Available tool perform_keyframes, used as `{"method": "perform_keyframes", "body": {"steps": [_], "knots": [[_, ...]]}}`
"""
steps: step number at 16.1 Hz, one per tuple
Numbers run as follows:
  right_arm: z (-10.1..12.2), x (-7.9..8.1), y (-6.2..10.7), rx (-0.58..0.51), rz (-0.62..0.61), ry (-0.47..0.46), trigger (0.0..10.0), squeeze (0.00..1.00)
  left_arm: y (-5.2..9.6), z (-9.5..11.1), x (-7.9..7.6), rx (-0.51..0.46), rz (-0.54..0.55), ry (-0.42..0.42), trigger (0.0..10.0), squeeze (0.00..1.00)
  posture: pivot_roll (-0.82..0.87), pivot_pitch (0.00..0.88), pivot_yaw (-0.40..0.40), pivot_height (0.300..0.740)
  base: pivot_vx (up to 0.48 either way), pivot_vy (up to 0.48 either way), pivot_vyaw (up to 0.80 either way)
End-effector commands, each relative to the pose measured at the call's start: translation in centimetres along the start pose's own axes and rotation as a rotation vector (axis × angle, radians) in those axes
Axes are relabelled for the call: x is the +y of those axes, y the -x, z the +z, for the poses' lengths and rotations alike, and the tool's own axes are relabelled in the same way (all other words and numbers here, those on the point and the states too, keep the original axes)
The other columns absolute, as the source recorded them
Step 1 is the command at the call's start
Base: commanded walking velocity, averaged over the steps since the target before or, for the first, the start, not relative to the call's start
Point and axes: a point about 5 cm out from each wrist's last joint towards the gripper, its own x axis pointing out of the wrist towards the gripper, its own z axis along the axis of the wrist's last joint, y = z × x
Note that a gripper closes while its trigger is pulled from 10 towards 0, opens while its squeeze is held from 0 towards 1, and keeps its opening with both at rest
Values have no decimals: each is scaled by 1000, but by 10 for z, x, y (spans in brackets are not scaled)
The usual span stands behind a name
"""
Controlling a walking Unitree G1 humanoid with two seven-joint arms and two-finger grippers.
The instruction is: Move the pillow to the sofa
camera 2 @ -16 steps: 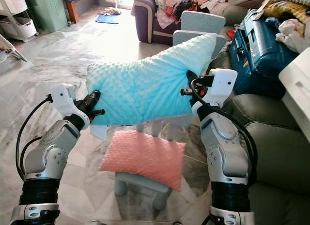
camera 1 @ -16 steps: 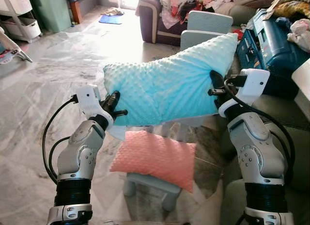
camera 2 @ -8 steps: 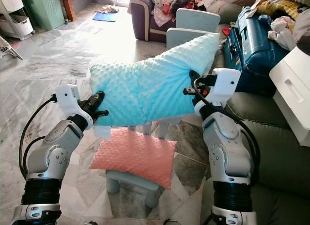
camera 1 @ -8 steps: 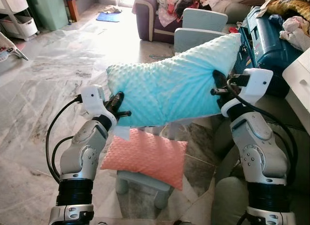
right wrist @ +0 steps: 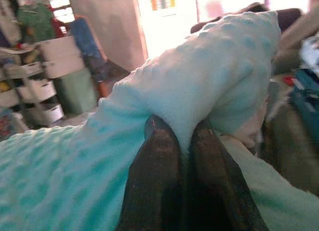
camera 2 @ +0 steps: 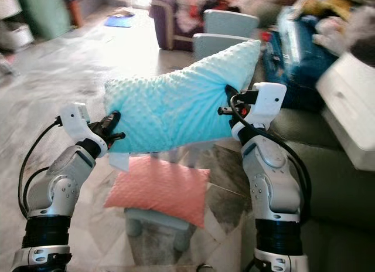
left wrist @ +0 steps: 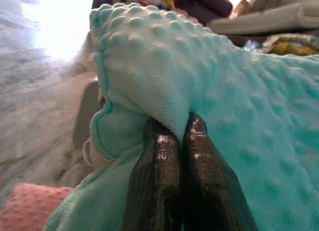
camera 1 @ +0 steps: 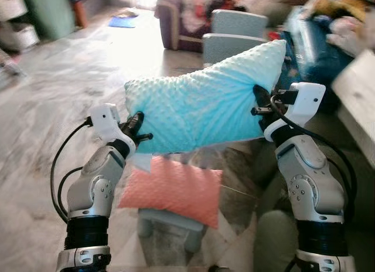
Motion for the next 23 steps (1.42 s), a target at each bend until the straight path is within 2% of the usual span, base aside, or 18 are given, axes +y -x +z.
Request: {"method": "perform_keyframes", "body": {"steps": [1,4,5,7,8,10,11,12,14,17,20,23], "knots": [[7,0,-1,-23,0,3,0,0,-3,2,-4,12,-31,20,0,0,-149,68,-29,740,0,0,-800],[6,-2,0,-24,-15,8,0,0,-2,5,-5,-1,-90,32,0,0,-148,70,-25,740,0,0,-800],[5,-2,2,-22,-25,10,0,0,-1,6,-5,0,-104,7,0,0,-149,71,-21,740,0,0,-800],[3,-2,5,-22,-38,6,0,0,-2,2,-3,25,-92,6,0,0,-154,72,-13,740,0,0,-800],[3,-2,5,-22,-43,6,0,0,-2,4,0,6,-68,-23,0,0,-156,73,-10,740,0,0,-800],[2,-4,7,-28,-50,14,0,0,-6,5,-2,41,-40,-91,2078,0,-156,75,-10,740,0,0,-400],[2,-4,7,-28,-50,14,0,0,-7,6,-3,43,-44,-91,2471,0,-156,75,-11,740,0,0,0],[2,-3,7,-26,-46,14,0,0,-8,7,-5,45,-53,-94,2275,0,-156,76,-13,740,0,0,0],[3,-3,7,-26,-46,14,0,0,-8,8,-5,44,-70,-70,2706,0,-154,79,-15,740,0,0,0],[3,-3,6,-23,-42,12,0,0,-6,11,-4,24,-81,-50,1529,0,-151,82,-18,740,0,0,0],[2,-3,5,-20,-37,11,0,0,-7,11,-8,18,-99,-22,1843,0,-153,81,-24,740,0,0,0],[3,-3,5,-17,-35,13,0,0,-8,12,-8,12,-100,-15,1255,0,-155,82,-26,740,0,0,0]]}}
